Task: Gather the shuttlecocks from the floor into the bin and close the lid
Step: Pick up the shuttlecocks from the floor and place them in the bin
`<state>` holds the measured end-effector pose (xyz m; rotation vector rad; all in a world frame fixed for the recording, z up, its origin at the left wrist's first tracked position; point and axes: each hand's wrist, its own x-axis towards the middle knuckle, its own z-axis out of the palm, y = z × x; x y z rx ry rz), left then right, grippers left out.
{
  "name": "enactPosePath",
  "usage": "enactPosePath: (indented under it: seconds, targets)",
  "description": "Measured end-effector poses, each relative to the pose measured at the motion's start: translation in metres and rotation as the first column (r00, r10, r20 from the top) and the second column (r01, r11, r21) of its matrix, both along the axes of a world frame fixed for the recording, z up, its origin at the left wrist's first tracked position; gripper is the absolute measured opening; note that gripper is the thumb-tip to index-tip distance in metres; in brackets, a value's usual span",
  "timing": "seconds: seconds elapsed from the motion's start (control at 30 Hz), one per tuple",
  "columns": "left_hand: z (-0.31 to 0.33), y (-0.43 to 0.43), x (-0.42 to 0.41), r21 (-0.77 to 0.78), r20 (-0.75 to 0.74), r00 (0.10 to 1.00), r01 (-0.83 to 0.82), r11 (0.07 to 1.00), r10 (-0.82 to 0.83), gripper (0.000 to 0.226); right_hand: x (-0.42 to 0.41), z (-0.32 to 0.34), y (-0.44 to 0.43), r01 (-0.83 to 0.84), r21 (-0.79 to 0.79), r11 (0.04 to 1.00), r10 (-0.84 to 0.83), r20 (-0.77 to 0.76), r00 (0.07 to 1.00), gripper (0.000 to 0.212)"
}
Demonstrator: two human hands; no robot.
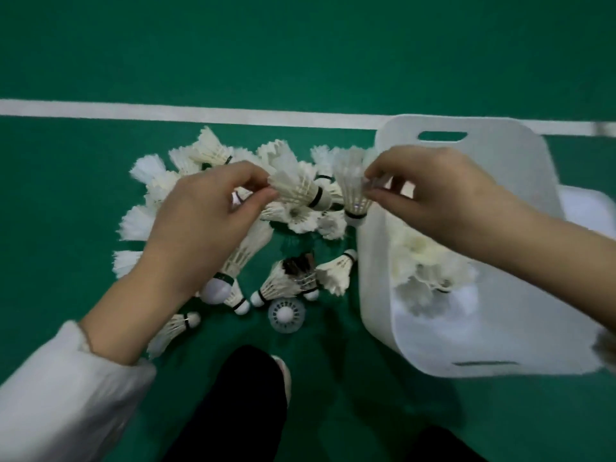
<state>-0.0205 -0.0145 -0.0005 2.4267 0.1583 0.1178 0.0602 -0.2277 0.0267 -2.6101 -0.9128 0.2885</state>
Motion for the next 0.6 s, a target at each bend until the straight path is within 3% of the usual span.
enactPosePath:
  seconds: [0.13,0.33,0.5,0.6]
  targets:
    - [0.015,-0.040,0.005,-0.009,0.035,0.990,0.138,0.990,-0.138,0.013,-0.008,0.009,-0.065,0.173,-0.019,0.985,-0.174,-0.023,0.985,0.016]
    - [0.011,-0.098,0.002,0.004,0.049,0.936,0.349,0.937,-0.348,0.020,-0.037,-0.029,-0.132,0.354,-0.135,0.925,-0.376,-0.215,0.901,0.017]
    - [-0.011,-0.123,0.000,0.045,0.012,0.895,0.444,0.895,-0.445,0.026,-0.027,-0.054,-0.173,0.503,-0.267,0.822,-0.551,-0.152,0.821,0.019]
    - [-0.021,-0.130,-0.001,0.038,-0.006,0.888,0.460,0.887,-0.460,0.026,-0.014,-0.071,-0.185,0.493,-0.400,0.773,-0.563,-0.074,0.823,0.021]
